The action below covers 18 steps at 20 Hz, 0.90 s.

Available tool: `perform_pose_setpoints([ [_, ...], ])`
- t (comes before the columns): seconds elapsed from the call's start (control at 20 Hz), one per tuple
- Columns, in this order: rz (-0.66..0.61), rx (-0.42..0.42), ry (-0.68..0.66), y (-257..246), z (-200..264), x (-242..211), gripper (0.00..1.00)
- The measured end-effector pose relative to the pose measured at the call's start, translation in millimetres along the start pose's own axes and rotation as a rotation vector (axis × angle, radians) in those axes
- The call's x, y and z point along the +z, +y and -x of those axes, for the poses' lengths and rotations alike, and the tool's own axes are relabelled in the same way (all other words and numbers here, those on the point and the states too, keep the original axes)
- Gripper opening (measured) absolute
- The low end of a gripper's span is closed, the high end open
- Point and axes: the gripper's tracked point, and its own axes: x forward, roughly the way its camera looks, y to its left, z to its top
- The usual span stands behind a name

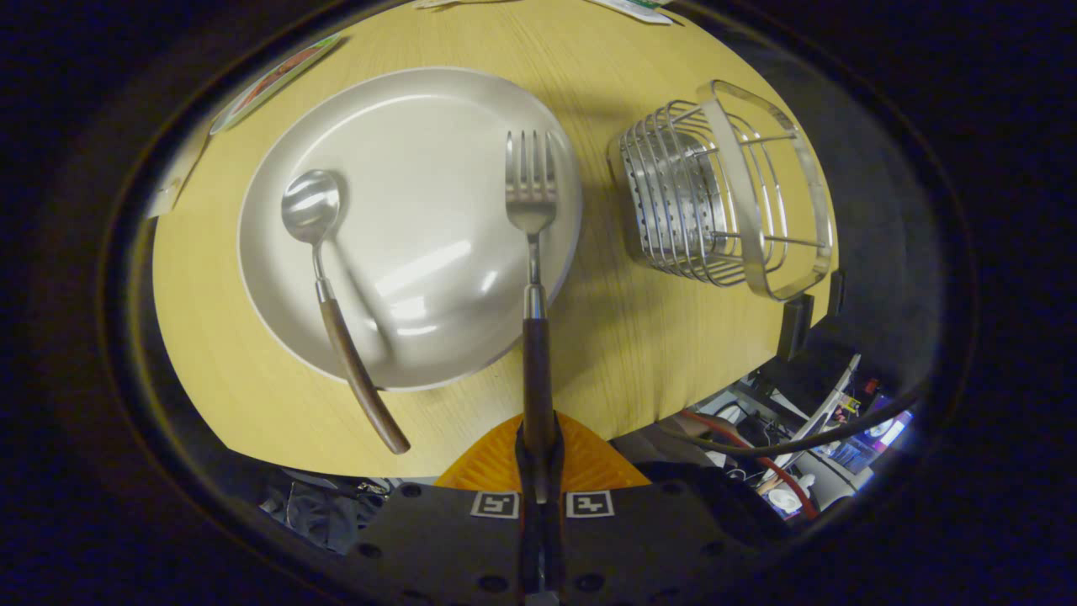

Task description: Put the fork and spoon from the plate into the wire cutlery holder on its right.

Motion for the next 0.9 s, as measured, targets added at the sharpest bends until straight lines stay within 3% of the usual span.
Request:
perform_pose_setpoints([
  [0.6,-0.065,0.047,-0.039,-20,82,-13,0.06],
  [0.9,-0.107,0.062,0.020,-60,119,-20,0.06],
])
